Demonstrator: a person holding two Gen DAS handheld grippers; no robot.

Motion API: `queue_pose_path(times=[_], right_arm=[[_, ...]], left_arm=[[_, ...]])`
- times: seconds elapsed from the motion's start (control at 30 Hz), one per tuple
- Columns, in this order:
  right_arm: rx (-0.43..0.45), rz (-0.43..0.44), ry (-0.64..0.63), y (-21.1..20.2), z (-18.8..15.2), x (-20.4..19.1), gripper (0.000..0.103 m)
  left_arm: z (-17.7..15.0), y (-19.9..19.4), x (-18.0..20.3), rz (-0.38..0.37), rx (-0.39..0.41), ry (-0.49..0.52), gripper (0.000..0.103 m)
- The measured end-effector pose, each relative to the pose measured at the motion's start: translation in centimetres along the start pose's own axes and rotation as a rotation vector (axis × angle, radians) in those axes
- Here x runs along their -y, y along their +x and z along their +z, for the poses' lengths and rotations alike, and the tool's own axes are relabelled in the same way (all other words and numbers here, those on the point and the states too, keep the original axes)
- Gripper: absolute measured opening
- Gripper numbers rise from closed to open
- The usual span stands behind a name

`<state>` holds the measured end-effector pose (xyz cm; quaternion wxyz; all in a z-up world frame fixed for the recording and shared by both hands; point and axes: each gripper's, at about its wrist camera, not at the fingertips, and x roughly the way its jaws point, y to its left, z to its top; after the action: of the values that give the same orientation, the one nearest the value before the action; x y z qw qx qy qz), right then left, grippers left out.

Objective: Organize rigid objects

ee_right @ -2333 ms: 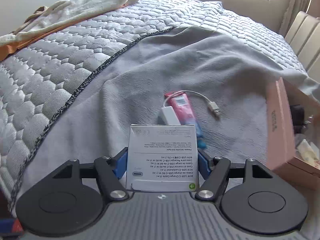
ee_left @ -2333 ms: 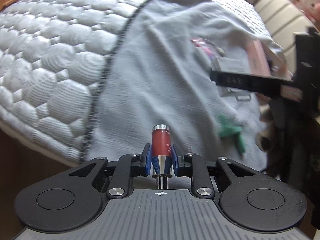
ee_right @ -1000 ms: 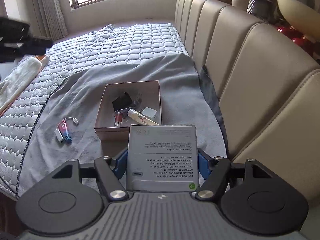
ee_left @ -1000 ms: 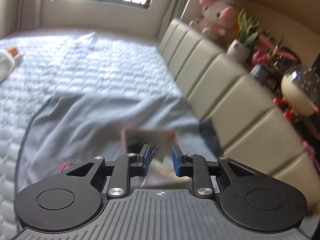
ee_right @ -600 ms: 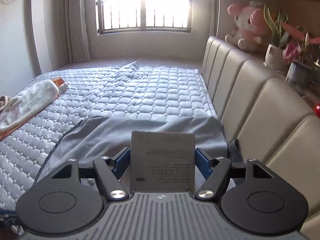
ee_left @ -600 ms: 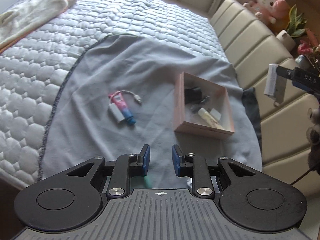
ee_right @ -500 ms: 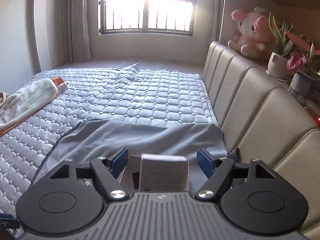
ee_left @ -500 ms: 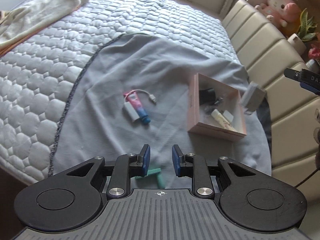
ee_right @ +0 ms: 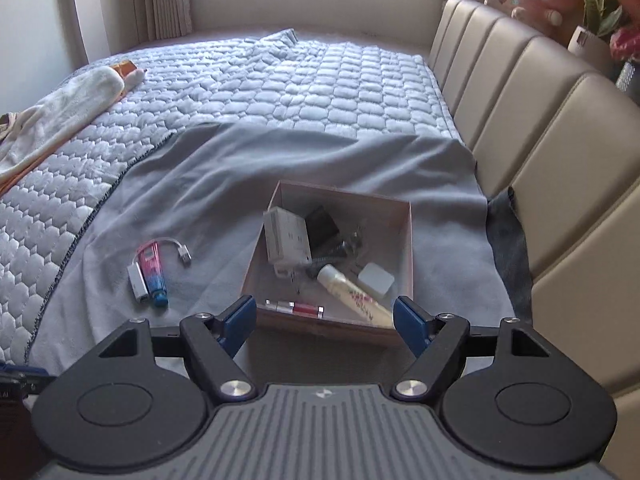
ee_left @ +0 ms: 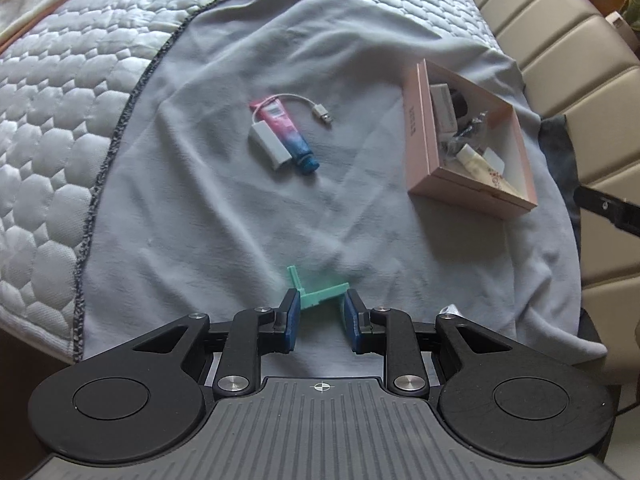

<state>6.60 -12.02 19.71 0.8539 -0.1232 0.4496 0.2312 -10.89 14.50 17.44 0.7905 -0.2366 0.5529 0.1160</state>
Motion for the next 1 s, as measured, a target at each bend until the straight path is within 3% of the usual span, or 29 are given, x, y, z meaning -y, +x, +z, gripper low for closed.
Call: queue_pose_path(times=[0.13, 0.3, 0.53, 0.63, 0.73, 0.9, 1.0], right_arm=[[-0.137, 0.02, 0.04, 1.3, -4.8, -0.1, 0.076], [-0.281, 0.015, 0.089, 1.4, -10.3, -0.1, 0.076], [-0.29, -0.018, 0.002, -1.0, -13.2, 1.0, 0.076], [-0.301, -0.018, 0.016, -0.4, -13.9, 1.8, 0.076], [-0.347, 0.018, 0.056, 1.0, -14.7, 2.0, 0.076], [-0.317, 0.037, -0.026, 0.6, -14.2, 0.0, 0.076], [-0.273, 0.049, -0.079, 0.2, -13.0, -1.2, 0.076]], left_arm=[[0.5, 2.5, -0.5, -0.012, -0.018, 0.005, 0.026], [4.6, 5.2, -2.2, -0.042, 0.058, -0.134, 0.026], [11.0, 10.3, -3.8, 0.035, 0.114, -0.339, 0.026], [12.2, 12.8, -3.5, 0.103, 0.136, -0.3, 0.027], [12.3, 14.3, -3.8, 0.164, 0.099, -0.289, 0.026], [9.9, 13.1, -4.1, 0.115, 0.061, -0.28, 0.025], [7.1, 11.2, -3.8, -0.032, 0.051, -0.249, 0.026]])
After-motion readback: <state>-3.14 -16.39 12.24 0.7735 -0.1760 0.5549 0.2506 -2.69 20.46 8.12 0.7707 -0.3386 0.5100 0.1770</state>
